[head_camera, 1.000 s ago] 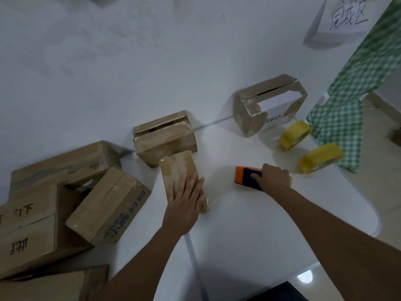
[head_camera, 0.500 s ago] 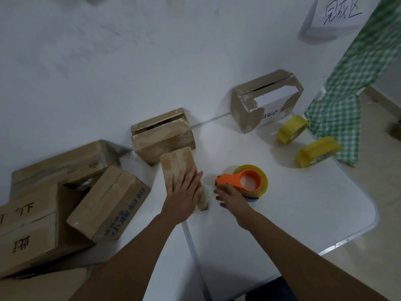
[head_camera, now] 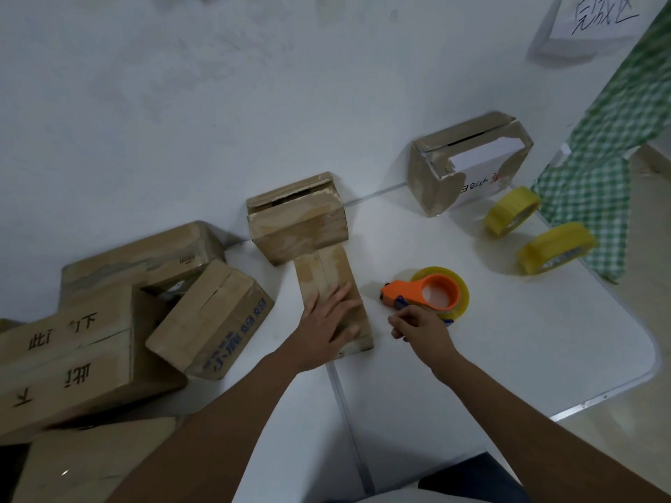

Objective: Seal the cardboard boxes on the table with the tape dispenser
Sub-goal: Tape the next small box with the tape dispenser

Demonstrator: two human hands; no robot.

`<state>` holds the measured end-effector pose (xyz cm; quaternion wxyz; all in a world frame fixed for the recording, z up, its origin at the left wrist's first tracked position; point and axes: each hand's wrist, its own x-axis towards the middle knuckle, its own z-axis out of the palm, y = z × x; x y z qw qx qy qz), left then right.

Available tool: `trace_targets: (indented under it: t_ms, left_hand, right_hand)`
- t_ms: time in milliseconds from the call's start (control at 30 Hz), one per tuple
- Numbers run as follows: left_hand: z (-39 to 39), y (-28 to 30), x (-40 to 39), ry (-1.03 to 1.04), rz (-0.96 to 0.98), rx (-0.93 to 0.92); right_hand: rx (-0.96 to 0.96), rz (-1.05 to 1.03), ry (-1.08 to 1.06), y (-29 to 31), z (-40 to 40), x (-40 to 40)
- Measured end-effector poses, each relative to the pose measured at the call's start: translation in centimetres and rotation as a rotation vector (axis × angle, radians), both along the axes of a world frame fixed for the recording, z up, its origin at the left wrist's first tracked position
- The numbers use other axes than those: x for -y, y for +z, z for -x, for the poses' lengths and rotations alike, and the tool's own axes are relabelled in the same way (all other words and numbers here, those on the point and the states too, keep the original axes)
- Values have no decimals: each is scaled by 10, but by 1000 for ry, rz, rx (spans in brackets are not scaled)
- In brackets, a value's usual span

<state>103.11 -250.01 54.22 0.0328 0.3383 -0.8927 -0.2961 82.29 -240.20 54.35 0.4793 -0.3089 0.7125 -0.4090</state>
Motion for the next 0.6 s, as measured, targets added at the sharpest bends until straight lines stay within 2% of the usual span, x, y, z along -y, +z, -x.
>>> trace_targets:
  t_ms: [100,267,433,533,600]
  left_hand:
    - [-1,-5,-2,-61,124,70]
    - [2,-3,-4,-92,217,175]
    - [10,1,-14,-134,480,293]
    - [12,-2,-13,-110,366,369]
    - [16,-1,-15,-10,284,283]
  right_hand:
    - [-35,42,3,1,-2,-1]
    - [-43,65,8,3,0,-2]
    - [-28,49,28,3,1,-6]
    - [-39,54,28,3,0,-7]
    - [-72,66,19,3,-1,-7]
